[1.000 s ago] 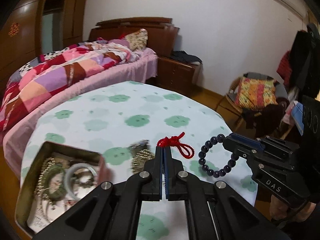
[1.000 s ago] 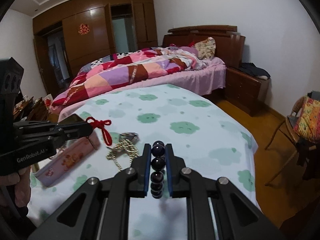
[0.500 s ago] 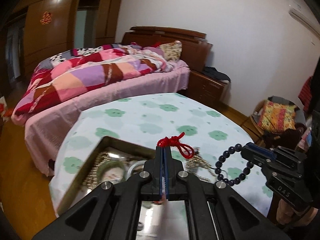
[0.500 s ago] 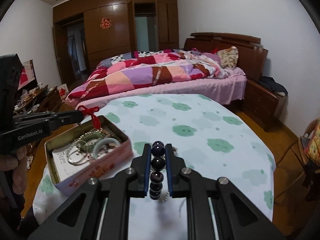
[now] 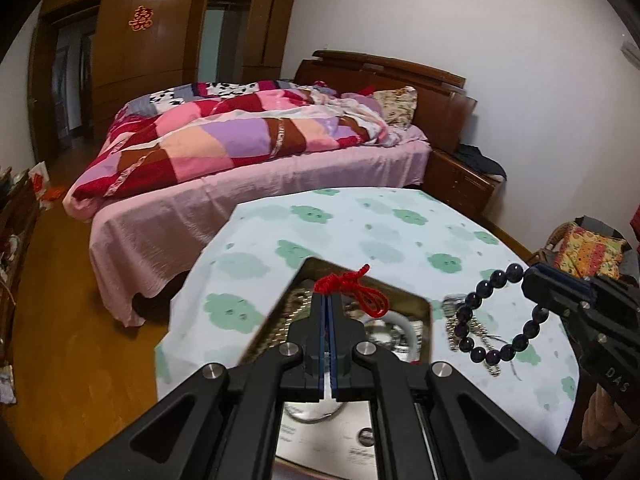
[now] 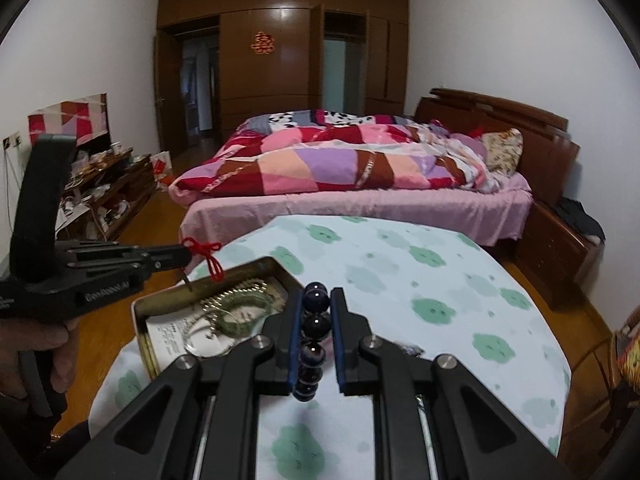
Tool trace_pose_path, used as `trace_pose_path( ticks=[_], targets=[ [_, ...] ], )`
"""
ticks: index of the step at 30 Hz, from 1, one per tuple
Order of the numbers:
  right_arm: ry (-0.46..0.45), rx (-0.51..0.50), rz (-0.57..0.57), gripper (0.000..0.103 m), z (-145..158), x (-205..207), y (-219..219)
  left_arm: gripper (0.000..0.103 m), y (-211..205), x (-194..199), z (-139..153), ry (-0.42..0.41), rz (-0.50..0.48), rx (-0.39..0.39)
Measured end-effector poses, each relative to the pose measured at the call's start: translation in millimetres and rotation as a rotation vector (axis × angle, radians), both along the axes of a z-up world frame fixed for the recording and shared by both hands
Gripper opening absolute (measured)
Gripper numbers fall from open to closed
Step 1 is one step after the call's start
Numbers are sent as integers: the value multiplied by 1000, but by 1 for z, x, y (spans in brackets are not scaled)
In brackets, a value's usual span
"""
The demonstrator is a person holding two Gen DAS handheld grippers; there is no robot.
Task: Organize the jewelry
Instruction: 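Carry the purple bead bracelet with both tools and lower it into the tin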
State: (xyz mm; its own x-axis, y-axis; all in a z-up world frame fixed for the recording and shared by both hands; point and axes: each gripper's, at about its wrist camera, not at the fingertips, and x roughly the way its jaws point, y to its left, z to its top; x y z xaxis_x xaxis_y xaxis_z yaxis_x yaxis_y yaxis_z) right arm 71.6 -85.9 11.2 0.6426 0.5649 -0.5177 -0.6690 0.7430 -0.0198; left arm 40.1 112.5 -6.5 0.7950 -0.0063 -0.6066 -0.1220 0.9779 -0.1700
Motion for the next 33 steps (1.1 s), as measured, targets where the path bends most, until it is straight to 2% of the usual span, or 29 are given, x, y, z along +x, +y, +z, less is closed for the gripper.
trace_pose_path(
  ticks=[9,17,33],
  targets=[
    [12,-45,71,16,-9,-1,40,0,19,0,-17,31,33,-22],
    [46,-98,106,16,-30,1,66,0,25,3,-33,65,38,-44],
    [110,-160,101,16,-60,4,76,0,25,11,-59,127,29,-66]
  ],
)
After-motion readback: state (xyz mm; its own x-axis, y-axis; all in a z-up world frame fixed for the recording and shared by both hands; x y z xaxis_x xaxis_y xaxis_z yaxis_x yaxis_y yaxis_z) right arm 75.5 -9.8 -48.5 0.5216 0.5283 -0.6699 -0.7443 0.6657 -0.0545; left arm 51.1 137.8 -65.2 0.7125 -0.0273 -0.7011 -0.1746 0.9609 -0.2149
